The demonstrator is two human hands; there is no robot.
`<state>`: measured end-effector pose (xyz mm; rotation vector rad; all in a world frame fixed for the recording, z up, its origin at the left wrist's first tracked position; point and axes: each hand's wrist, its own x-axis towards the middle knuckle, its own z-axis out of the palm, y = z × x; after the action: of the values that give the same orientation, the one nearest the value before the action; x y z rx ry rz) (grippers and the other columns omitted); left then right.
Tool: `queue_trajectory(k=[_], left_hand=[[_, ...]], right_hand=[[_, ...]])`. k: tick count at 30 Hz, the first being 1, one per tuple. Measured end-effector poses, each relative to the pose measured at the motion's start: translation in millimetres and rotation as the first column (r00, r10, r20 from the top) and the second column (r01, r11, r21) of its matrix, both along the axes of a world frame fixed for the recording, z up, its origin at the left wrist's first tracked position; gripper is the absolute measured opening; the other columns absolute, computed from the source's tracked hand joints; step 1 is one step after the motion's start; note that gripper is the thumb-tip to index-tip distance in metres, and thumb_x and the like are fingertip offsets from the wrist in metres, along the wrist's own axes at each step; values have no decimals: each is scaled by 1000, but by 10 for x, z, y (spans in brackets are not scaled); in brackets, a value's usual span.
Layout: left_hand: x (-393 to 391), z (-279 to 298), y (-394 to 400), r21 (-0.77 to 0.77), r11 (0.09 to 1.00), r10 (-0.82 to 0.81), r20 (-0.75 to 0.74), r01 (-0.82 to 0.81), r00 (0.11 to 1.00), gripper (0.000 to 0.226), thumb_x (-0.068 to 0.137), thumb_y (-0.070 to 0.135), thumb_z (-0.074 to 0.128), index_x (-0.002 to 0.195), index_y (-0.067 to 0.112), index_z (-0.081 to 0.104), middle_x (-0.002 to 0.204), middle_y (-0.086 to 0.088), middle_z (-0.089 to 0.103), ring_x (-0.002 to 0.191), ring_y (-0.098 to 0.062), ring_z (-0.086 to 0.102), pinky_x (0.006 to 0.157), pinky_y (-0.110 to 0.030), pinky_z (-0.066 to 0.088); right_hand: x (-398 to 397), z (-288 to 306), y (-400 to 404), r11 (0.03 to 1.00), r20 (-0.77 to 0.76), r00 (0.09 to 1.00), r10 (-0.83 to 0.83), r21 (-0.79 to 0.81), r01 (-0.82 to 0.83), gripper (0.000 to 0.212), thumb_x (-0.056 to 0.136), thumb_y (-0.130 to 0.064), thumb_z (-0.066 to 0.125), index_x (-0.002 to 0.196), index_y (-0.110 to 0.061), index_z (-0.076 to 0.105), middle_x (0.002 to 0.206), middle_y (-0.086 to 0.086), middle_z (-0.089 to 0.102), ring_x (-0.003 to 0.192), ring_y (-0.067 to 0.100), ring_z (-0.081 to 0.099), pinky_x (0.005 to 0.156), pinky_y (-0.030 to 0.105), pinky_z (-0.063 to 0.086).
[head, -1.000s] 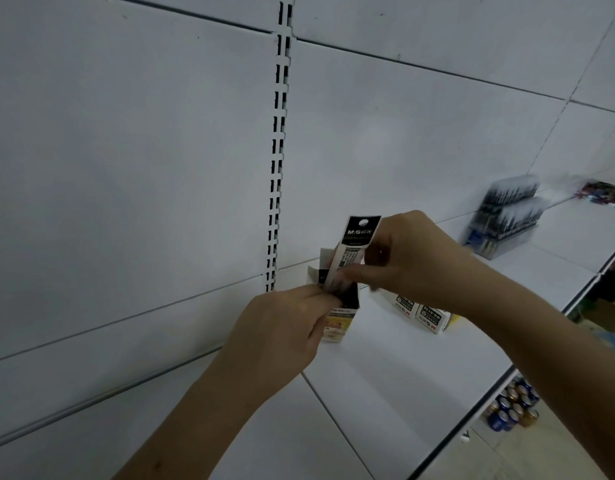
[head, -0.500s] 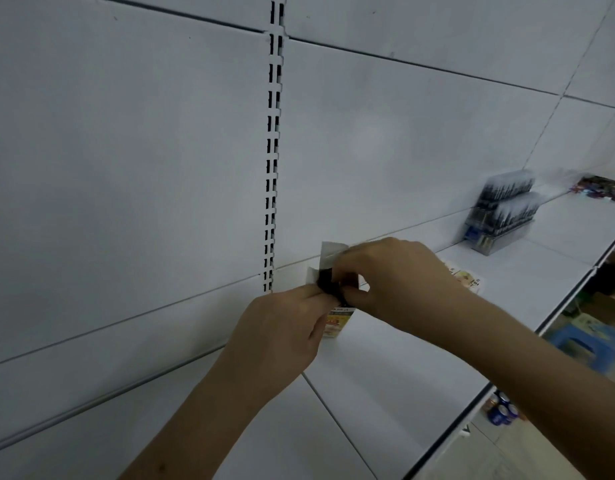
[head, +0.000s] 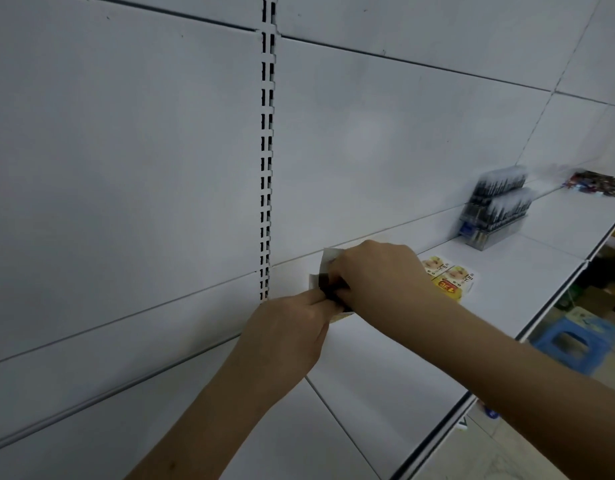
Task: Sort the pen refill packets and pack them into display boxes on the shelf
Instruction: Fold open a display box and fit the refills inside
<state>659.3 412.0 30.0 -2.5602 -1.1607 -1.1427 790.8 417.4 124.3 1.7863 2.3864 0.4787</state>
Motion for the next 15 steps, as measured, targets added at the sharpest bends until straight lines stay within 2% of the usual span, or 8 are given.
queue_trajectory(k=[3, 5, 7, 8, 9, 11, 13, 15], left_hand=[[13, -23, 17, 35, 999, 4, -12, -4, 1000, 44, 63, -4, 78, 97, 23, 76, 73, 4, 69, 46, -19, 58, 40, -22, 47], [-4, -35, 34, 49, 999, 6, -2, -5, 1000, 36, 66, -2, 75, 94, 21, 76, 72, 3, 70, 46, -18, 59, 41, -20, 46], [-44, -45, 58, 31, 999, -10, 24, 9, 1000, 27, 78, 8, 64, 97, 22, 76, 78, 4, 72, 54, -17, 63, 47, -23, 51], [-66, -47, 63, 13, 1000, -10, 34, 10, 999, 24, 84, 14, 59, 98, 24, 75, 82, 6, 72, 59, -15, 65, 50, -24, 53], [-87, -45, 66, -3, 1000, -7, 39, 7, 999, 24, 88, 19, 54, 100, 24, 75, 84, 6, 73, 62, -15, 66, 53, -24, 54], [-110, -34, 72, -25, 1000, 5, 45, -4, 999, 27, 90, 26, 49, 100, 23, 74, 87, 6, 72, 64, -15, 67, 56, -25, 56], [-116, -32, 74, -35, 999, 18, 46, -16, 999, 25, 90, 26, 50, 100, 21, 72, 88, 6, 72, 63, -15, 66, 56, -27, 56], [-119, -19, 75, -30, 999, 20, 44, -19, 999, 24, 90, 26, 51, 102, 21, 71, 95, 6, 70, 65, -15, 66, 58, -30, 57]], right_hand=[[-69, -29, 6, 998, 46, 998, -49, 48, 47, 12, 89, -12, 52, 77, -14, 51, 63, -1, 35, 53, 18, 38, 45, 26, 20], [-94, -59, 18, 997, 75, 996, -53, 66, 48, 22, 88, -7, 52, 69, -12, 42, 63, -1, 33, 52, 17, 35, 45, 26, 20], [-61, -20, 39, 998, 20, 999, -37, 50, 36, 9, 89, -12, 55, 80, -13, 55, 63, -2, 35, 55, 18, 40, 45, 25, 21], [-14, 30, 38, 1000, -46, 999, -16, 8, 16, 5, 89, -18, 57, 90, -17, 62, 63, -4, 40, 60, 19, 47, 47, 23, 26], [54, 82, 37, 998, -131, 991, -8, -64, -1, 10, 88, -25, 60, 96, -23, 66, 64, -6, 48, 63, 17, 54, 50, 22, 35], [223, 152, 13, 984, -350, 937, 2, -165, -63, 13, 86, -36, 67, 99, -33, 68, 77, -12, 66, 59, 5, 65, 64, 27, 53], [361, 131, -18, 991, -580, 811, 77, -44, -125, 11, 84, -41, 69, 93, -35, 67, 89, -22, 69, 55, -2, 65, 69, 32, 56], [444, 41, -7, 986, -685, 710, 159, 153, -74, 19, 82, -49, 67, 96, -37, 63, 96, -24, 64, 61, -1, 64, 67, 28, 55]])
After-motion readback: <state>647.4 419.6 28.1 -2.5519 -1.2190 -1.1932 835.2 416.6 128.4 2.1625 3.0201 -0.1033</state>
